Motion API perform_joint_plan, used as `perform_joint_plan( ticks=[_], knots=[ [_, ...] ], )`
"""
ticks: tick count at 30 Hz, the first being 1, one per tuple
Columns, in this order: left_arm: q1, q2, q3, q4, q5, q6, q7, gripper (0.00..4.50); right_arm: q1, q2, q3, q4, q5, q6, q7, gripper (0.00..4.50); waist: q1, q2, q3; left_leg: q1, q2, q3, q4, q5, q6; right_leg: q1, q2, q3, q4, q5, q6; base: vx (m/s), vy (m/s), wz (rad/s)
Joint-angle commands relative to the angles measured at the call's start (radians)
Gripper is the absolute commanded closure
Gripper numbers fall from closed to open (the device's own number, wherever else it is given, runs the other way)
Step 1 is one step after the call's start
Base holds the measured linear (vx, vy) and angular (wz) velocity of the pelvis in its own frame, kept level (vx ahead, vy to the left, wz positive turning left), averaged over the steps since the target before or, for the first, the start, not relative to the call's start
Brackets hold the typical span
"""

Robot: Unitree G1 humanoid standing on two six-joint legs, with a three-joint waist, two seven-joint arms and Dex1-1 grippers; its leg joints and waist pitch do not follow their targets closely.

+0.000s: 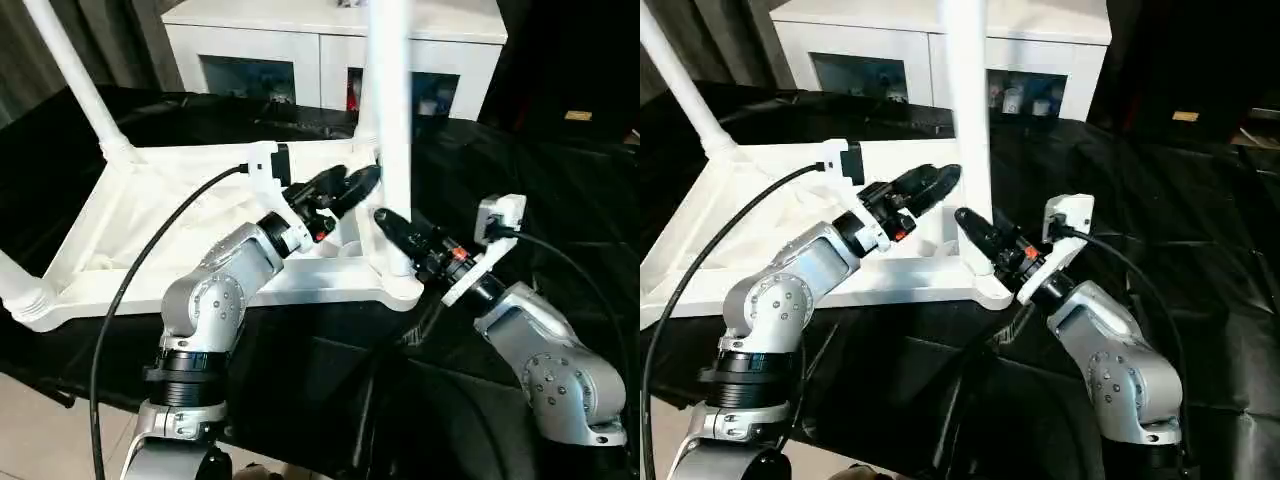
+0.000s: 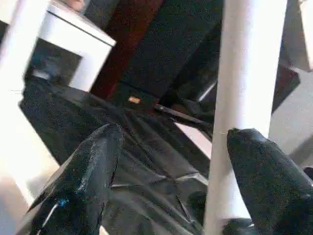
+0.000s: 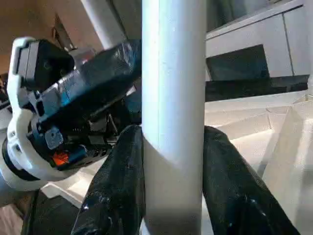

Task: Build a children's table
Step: Insert table leg to table base

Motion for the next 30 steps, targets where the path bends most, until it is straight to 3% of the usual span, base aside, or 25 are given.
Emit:
perform_joint_plan(
  ticks=[1,6,12,19,25,26,30],
  knots=[
    [-0.017,-0.034,-0.047,-0.041,-0.047,0.031,-0.030,0.68,-0.004,0.005,0.094,-0.010,-0.023,0.026,0.017,3.25,0.001,-0.024,-0.079,0.003,0.034,-0.011,-0.072,-0.049,0.062,0.061,-0.065,0.040,-0.073,-0.226,-0.157,0.000,0.000,0.00],
    [-0.014,-0.039,-0.035,-0.059,-0.091,0.066,-0.042,0.68,-0.010,0.013,0.091,0.002,-0.036,0.018,-0.002,3.25,0.002,-0.023,-0.079,0.003,0.036,-0.011,-0.070,-0.040,0.064,0.062,-0.067,0.040,-0.070,-0.199,-0.179,0.000,0.000,0.00],
    [0.001,-0.026,-0.047,-0.088,-0.111,0.097,-0.078,0.68,-0.030,0.025,0.079,0.020,-0.046,0.010,-0.024,3.25,-0.002,-0.023,-0.078,0.005,0.035,-0.012,-0.072,-0.068,0.054,0.063,-0.066,0.041,-0.075,-0.250,-0.155,0.000,0.000,0.00],
    [-0.006,-0.015,-0.068,-0.083,-0.095,0.093,-0.084,0.68,-0.030,0.028,0.104,0.013,-0.057,0.008,-0.015,3.25,-0.002,-0.022,-0.081,0.005,0.036,-0.012,-0.071,-0.042,0.058,0.064,-0.064,0.041,-0.068,-0.180,-0.169,0.000,0.000,0.00],
    [-0.012,0.020,-0.076,-0.068,-0.058,0.090,-0.084,1.16,-0.035,0.023,0.109,0.013,-0.059,0.003,-0.014,3.25,-0.001,-0.021,-0.081,0.006,0.036,-0.013,-0.071,-0.045,0.056,0.065,-0.065,0.041,-0.068,-0.185,-0.168,0.000,0.000,0.00],
    [-0.013,0.025,-0.077,-0.065,-0.048,0.085,-0.081,1.41,-0.037,0.022,0.108,0.013,-0.059,0.003,-0.014,3.25,-0.003,-0.022,-0.080,0.006,0.035,-0.012,-0.071,-0.048,0.055,0.065,-0.063,0.041,-0.068,-0.188,-0.166,0.000,0.000,0.00],
    [-0.023,0.028,-0.054,-0.049,-0.046,0.071,-0.070,1.50,-0.039,0.020,0.107,0.014,-0.063,0.001,-0.014,3.25,-0.002,-0.021,-0.082,0.005,0.035,-0.012,-0.069,-0.036,0.055,0.066,-0.064,0.042,-0.065,-0.166,-0.172,0.000,0.000,0.00]
  ],
)
